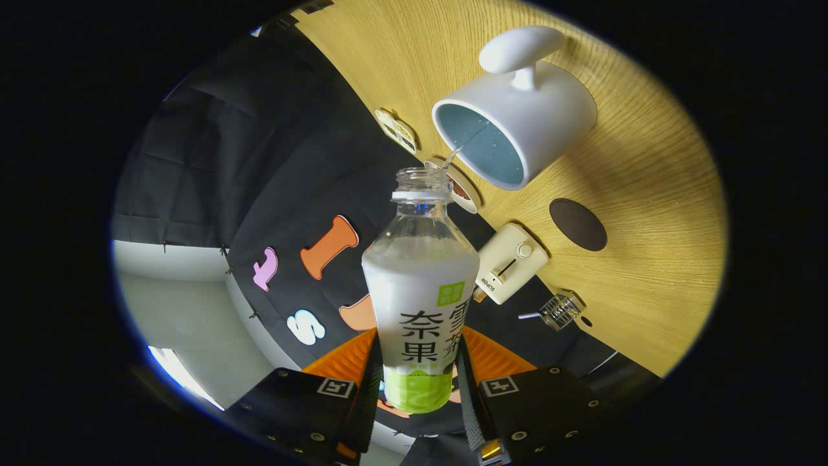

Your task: Take the bottle from table, then pour the juice into the cup, finally place the bottle on the coaster

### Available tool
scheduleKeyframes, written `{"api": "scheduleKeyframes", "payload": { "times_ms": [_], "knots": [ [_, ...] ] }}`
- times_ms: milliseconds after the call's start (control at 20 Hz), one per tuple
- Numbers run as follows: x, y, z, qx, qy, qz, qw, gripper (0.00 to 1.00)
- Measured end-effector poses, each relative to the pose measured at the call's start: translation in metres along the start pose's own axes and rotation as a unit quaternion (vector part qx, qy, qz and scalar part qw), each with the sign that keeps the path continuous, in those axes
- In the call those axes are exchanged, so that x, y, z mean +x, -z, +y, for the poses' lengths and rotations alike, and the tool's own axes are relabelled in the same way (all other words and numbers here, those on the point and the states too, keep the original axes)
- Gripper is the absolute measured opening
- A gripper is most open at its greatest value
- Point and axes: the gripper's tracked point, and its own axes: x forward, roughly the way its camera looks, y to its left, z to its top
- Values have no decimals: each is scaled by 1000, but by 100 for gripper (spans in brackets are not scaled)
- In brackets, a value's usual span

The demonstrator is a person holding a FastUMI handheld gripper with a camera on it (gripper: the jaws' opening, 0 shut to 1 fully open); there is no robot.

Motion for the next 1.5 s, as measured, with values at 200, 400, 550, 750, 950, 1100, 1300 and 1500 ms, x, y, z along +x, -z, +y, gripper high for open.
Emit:
{"api": "scheduleKeyframes", "payload": {
  "times_ms": [200,400,550,750,950,1100,1300,1500],
  "knots": [
    [0,1,1,14,1,1,1000,57],
    [0,4,3,26,-2,0,1000,57],
    [0,3,1,23,1,1,1000,57],
    [2,1,-19,-35,43,-3,998,57],
    [1,3,-35,-126,71,9,989,56],
    [0,-2,-60,-282,103,24,954,56],
    [5,12,-52,-434,78,44,896,56],
    [17,28,-57,-568,60,59,819,56]
  ]
}}
